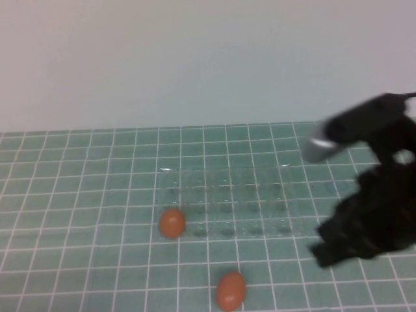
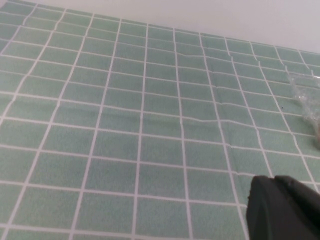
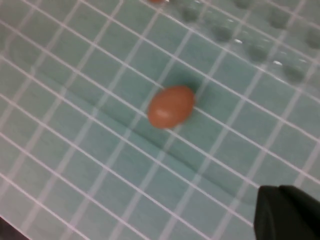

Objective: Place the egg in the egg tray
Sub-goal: Pick up the egg

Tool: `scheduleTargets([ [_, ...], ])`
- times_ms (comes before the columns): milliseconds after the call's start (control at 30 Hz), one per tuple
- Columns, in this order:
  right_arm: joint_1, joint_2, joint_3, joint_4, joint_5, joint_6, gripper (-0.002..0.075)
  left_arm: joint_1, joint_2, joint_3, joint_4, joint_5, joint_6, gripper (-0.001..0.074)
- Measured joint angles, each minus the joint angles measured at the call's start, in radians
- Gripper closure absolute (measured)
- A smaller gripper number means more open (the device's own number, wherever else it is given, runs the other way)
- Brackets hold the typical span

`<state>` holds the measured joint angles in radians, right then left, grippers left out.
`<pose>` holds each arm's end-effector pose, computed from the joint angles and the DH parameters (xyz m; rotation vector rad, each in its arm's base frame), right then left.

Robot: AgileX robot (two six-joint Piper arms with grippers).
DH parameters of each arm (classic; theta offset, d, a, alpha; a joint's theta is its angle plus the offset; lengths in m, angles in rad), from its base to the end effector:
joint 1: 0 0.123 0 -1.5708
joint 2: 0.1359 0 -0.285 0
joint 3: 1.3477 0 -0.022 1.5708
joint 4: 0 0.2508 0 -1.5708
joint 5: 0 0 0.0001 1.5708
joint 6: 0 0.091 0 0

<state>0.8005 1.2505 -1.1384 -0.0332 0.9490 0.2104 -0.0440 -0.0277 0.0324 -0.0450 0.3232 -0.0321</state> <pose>0.1759 0.1778 0.3436 -0.7645 2.4665 0.3474 0.0530 -0.0036 0.1746 -0.0177 1.8121 -0.0973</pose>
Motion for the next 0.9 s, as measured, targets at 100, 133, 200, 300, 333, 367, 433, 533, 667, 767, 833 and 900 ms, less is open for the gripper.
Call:
scheduleTargets([
  [100, 0.006, 0.108, -0.089, 0.026, -0.005, 0.063, 0.0727, 0.000, 0.000, 0.000, 0.000, 0.000, 0.000, 0.0736],
  [133, 0.006, 0.140, -0.111, 0.026, -0.007, 0.088, 0.0727, 0.000, 0.000, 0.000, 0.000, 0.000, 0.000, 0.0736],
  [200, 0.006, 0.194, -0.139, 0.011, -0.008, 0.149, 0.0727, 0.000, 0.000, 0.000, 0.000, 0.000, 0.000, 0.0736],
  [300, 0.006, 0.250, -0.155, -0.015, -0.008, 0.263, 0.0727, 0.000, 0.000, 0.000, 0.000, 0.000, 0.000, 0.0736],
  [333, 0.006, 0.266, -0.155, -0.020, -0.008, 0.298, 0.0727, 0.000, 0.000, 0.000, 0.000, 0.000, 0.000, 0.0736],
  [367, 0.006, 0.281, -0.155, -0.022, -0.008, 0.328, 0.0727, 0.000, 0.000, 0.000, 0.000, 0.000, 0.000, 0.0736],
  [433, 0.006, 0.308, -0.155, -0.024, -0.016, 0.371, 0.0724, 0.000, 0.000, 0.000, 0.000, 0.000, 0.000, 0.0736],
  [533, 0.006, 0.352, -0.157, -0.018, -0.051, 0.418, 0.0676, 0.000, 0.000, 0.000, 0.000, 0.000, 0.000, 0.0736],
  [667, 0.006, 0.401, -0.157, 0.046, -0.115, 0.498, 0.0508, 0.000, 0.000, 0.000, 0.000, 0.000, 0.000, 0.0736],
  [767, 0.006, 0.441, -0.157, 0.121, -0.159, 0.528, 0.0374, 0.000, 0.000, 0.000, 0.000, 0.000, 0.000, 0.0736],
  [833, 0.009, 0.475, -0.157, 0.160, -0.172, 0.547, 0.0302, 0.000, 0.000, 0.000, 0.000, 0.000, 0.000, 0.0736],
  [900, 0.013, 0.508, -0.157, 0.193, -0.181, 0.558, 0.0244, -0.009, 0.000, 0.000, 0.000, 0.000, 0.000, 0.0736],
])
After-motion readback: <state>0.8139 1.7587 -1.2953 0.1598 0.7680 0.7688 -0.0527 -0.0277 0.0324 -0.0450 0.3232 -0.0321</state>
